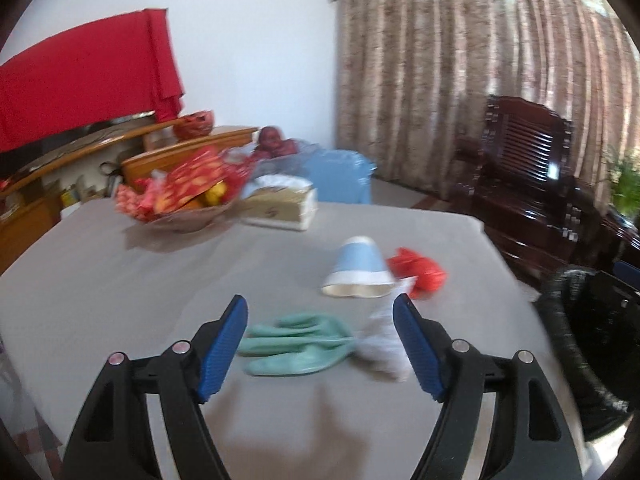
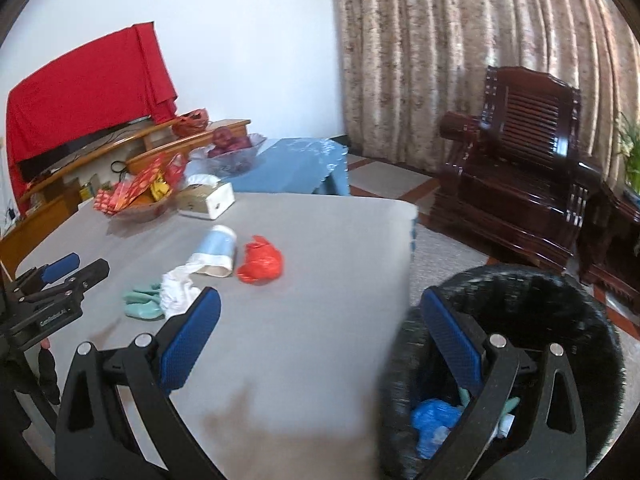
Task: Collect trash
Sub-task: 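Move both tools back to the table and grasp the second green glove with the left tool, then grasp the red plastic bag with the right tool while the left holds the glove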
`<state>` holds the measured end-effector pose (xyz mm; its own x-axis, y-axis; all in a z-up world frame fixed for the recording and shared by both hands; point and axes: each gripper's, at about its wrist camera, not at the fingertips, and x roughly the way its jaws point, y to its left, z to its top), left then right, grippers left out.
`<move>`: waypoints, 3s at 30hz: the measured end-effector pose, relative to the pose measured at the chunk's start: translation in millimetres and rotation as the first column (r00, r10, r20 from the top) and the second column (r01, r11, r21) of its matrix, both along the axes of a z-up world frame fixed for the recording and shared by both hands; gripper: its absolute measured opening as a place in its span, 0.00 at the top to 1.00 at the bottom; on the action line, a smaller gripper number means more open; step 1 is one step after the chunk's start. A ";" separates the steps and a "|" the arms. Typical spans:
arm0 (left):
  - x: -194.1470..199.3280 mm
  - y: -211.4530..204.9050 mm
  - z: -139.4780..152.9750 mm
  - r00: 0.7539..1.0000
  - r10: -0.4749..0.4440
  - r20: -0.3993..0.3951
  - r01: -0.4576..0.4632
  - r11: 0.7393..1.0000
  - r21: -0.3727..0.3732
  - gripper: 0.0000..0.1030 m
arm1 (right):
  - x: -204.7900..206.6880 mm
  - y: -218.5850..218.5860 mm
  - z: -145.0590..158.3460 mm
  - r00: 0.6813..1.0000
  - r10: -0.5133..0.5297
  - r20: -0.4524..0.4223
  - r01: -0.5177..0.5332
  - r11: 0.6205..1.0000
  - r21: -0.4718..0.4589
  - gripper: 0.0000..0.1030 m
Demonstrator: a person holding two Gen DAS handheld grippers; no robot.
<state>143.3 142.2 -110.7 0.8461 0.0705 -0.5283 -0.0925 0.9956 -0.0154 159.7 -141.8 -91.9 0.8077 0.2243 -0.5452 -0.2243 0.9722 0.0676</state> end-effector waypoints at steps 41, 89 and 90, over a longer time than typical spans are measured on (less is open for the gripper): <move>88.4 18.6 -90.7 0.964 -0.026 -0.266 -0.020 0.986 -0.168 0.81 | 48.8 58.3 -48.2 0.998 0.049 -0.042 -0.054 0.993 -0.104 0.06; 67.6 26.0 7.3 1.000 0.002 -0.005 -0.002 0.992 -0.127 0.84 | 117.2 64.7 -14.5 0.993 0.084 -0.088 -0.083 0.996 0.005 0.60; 63.4 20.9 13.8 1.000 -0.010 0.007 0.010 0.992 -0.126 0.84 | 111.0 61.2 -8.1 0.994 0.083 -0.077 -0.082 0.997 0.014 0.60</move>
